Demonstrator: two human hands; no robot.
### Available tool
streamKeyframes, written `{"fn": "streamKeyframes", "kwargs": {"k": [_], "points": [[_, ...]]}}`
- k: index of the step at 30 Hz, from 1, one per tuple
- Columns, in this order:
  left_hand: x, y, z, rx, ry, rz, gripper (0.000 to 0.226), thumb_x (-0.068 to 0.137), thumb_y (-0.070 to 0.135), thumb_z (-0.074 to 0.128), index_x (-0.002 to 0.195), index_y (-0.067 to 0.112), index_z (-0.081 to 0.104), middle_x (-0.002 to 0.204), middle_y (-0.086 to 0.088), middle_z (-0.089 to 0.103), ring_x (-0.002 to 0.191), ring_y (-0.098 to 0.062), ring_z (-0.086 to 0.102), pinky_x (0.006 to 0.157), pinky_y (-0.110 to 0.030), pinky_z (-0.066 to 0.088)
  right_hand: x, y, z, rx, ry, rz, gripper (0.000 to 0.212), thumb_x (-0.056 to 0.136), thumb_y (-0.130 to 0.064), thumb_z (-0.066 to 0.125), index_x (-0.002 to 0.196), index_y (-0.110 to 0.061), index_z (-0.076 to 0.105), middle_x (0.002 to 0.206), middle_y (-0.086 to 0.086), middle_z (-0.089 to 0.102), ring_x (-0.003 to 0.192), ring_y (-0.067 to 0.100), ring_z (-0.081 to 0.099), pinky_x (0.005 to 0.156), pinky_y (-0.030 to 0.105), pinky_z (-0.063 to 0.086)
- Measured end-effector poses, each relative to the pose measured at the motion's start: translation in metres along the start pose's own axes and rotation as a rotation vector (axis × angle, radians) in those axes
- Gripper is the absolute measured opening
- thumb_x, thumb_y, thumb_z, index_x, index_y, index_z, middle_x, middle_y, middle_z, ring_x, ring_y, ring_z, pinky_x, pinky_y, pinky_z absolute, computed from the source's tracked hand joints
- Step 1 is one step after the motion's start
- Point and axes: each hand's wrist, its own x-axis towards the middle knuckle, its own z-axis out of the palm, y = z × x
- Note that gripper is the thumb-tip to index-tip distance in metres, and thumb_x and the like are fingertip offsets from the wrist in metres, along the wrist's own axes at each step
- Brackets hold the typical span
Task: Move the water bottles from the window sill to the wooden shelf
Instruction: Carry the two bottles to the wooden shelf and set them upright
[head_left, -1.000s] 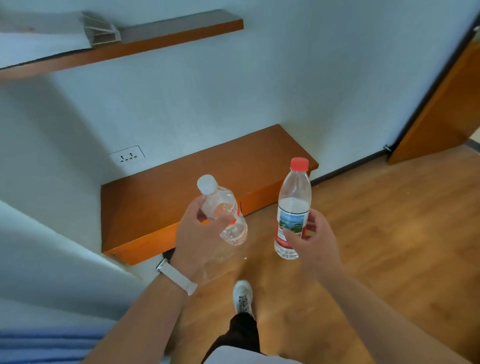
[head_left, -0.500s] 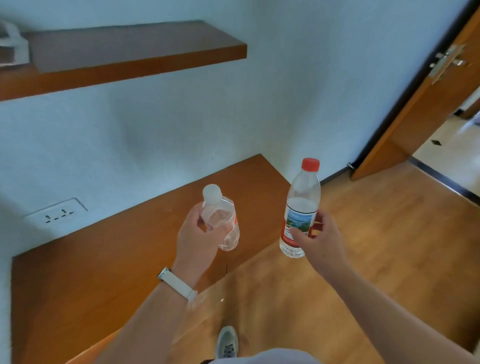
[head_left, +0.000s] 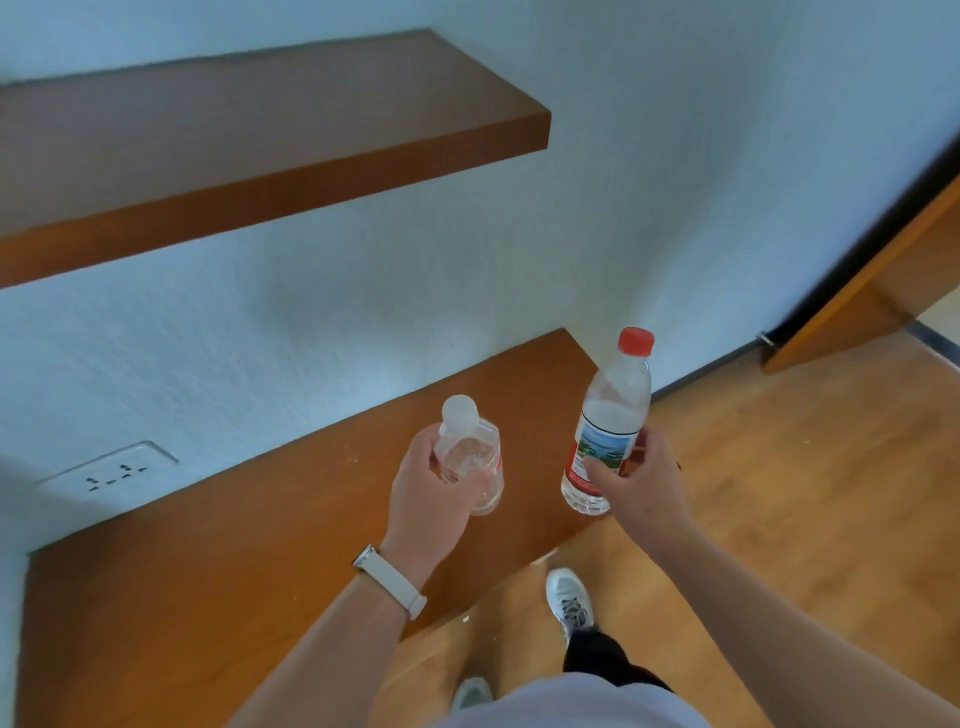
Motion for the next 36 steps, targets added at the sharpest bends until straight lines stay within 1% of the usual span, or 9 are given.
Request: {"fn": "streamKeyframes", "kwargs": {"k": [5,12,14,16,20,24,25,29,36], "points": [[0.028,0.009,0.032,0.022,0.061,-0.056,0.053,0.08,0.03,0.081,0.121,0.037,0.047,0.108,0.02,0.06,0.096,-0.007,0.061,0.068,-0.007,0.048,0.063,0.009,0.006,-0.031,-0.06,-0.053,0.069,0.074,-0.033,0.082,0.12,-0.044,0.033,0.11,-0.017,0.049,0.097,0.008,0.057,0.064,0.007,0.046],[0.073,0.031,0.076,0.119,0.123,-0.127,0.061,0.075,0.038,0.083,0.124,0.036,0.047,0.113,0.016,0.061,0.101,-0.008,0.062,0.083,-0.021,0.054,0.152,0.034,0.009,-0.072,-0.236,-0.152,0.075,0.071,-0.035,0.084,0.119,-0.049,0.028,0.111,-0.018,0.045,0.1,0.01,0.055,0.072,0.012,0.048],[0.081,0.031,0.086,0.155,0.153,-0.166,0.063,0.074,0.04,0.084,0.125,0.036,0.046,0.113,0.019,0.06,0.102,-0.006,0.061,0.083,-0.019,0.053,0.174,0.042,0.013,-0.084,-0.297,-0.172,0.077,0.069,-0.035,0.084,0.119,-0.048,0.028,0.11,-0.018,0.044,0.099,0.009,0.055,0.07,0.011,0.046],[0.084,0.029,0.095,0.18,0.186,-0.204,0.065,0.073,0.043,0.084,0.125,0.037,0.045,0.114,0.021,0.059,0.103,-0.004,0.06,0.082,-0.017,0.053,0.194,0.048,0.019,-0.105,-0.354,-0.214,0.078,0.068,-0.034,0.085,0.122,-0.043,0.029,0.111,-0.014,0.045,0.1,0.011,0.055,0.07,0.01,0.044],[0.083,0.027,0.115,0.199,0.213,-0.282,0.067,0.073,0.041,0.085,0.128,0.033,0.047,0.118,0.015,0.06,0.105,-0.007,0.06,0.089,-0.026,0.056,0.218,0.049,0.034,-0.151,-0.404,-0.322,0.079,0.069,-0.031,0.086,0.13,-0.026,0.037,0.115,-0.007,0.047,0.1,0.014,0.054,0.074,0.007,0.041],[0.077,0.032,0.132,0.16,0.186,-0.332,0.064,0.075,0.036,0.084,0.126,0.038,0.044,0.12,0.016,0.059,0.112,-0.008,0.059,0.098,-0.032,0.053,0.227,0.055,0.045,-0.119,-0.432,-0.394,0.081,0.067,-0.028,0.09,0.132,-0.016,0.042,0.12,0.0,0.052,0.105,0.015,0.053,0.087,0.02,0.047],[0.075,0.032,0.135,0.153,0.185,-0.344,0.064,0.076,0.036,0.084,0.126,0.038,0.044,0.121,0.016,0.059,0.113,-0.009,0.058,0.1,-0.033,0.051,0.228,0.058,0.047,-0.112,-0.444,-0.401,0.081,0.066,-0.028,0.09,0.131,-0.017,0.043,0.12,0.0,0.053,0.105,0.014,0.053,0.088,0.019,0.047],[0.074,0.037,0.146,0.143,0.232,-0.379,0.064,0.078,0.032,0.083,0.128,0.037,0.042,0.124,0.014,0.058,0.117,-0.013,0.057,0.103,-0.038,0.049,0.23,0.068,0.048,-0.132,-0.509,-0.456,0.08,0.065,-0.029,0.09,0.13,-0.022,0.044,0.12,-0.005,0.053,0.102,0.007,0.053,0.078,-0.004,0.036],[0.072,0.041,0.149,0.162,0.177,-0.424,0.068,0.079,0.036,0.081,0.132,0.037,0.039,0.131,0.012,0.055,0.122,-0.013,0.053,0.109,-0.039,0.044,0.24,0.071,0.037,-0.097,-0.625,-0.482,0.078,0.071,-0.037,0.085,0.135,-0.03,0.04,0.126,-0.013,0.051,0.116,-0.006,0.047,0.086,-0.001,0.036]]}}
